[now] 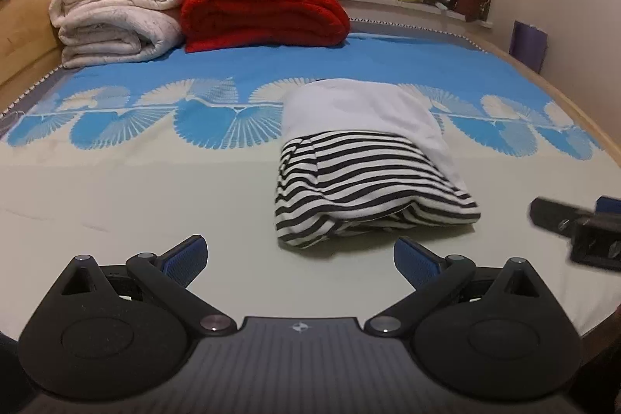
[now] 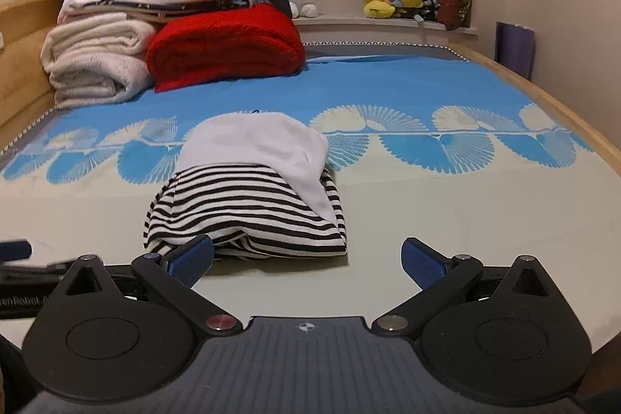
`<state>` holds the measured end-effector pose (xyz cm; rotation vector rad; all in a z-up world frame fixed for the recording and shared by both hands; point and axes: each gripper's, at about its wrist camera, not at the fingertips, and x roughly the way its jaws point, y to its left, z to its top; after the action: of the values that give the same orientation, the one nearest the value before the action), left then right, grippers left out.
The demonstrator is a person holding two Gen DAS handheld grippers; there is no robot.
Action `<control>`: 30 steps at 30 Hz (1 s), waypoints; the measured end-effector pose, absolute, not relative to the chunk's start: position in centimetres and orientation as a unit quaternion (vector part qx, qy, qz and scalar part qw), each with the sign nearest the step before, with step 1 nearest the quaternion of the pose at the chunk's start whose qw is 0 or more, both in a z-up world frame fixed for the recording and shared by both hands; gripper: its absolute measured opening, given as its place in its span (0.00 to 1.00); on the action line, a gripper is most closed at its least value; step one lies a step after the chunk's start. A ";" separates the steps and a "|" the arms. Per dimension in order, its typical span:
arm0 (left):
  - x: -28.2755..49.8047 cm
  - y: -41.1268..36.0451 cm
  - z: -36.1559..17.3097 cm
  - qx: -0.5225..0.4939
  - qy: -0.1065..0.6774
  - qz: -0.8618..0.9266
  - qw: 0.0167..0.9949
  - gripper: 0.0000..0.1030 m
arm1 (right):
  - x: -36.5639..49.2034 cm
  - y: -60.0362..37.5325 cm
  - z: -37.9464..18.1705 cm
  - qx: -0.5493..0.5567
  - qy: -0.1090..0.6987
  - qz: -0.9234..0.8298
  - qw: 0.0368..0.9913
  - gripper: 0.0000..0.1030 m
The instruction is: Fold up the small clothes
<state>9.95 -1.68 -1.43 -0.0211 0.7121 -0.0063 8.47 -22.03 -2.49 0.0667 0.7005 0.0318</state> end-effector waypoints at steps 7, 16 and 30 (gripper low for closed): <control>10.3 -1.6 -1.3 -0.011 0.346 -0.007 0.938 0.99 | 8.9 -21.2 -3.2 0.019 0.351 0.025 0.936 0.99; 10.4 -1.6 -1.5 -0.017 0.349 -0.009 0.937 0.99 | 9.2 -20.5 -3.2 0.016 0.345 0.032 0.938 0.99; 10.4 -1.3 -1.6 -0.024 0.350 -0.008 0.936 0.99 | 9.5 -20.3 -3.2 0.020 0.343 0.033 0.939 0.99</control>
<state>10.42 -1.33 -1.62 -0.0496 0.7162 -0.0173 9.51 -20.34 -3.17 0.0412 0.6999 0.0680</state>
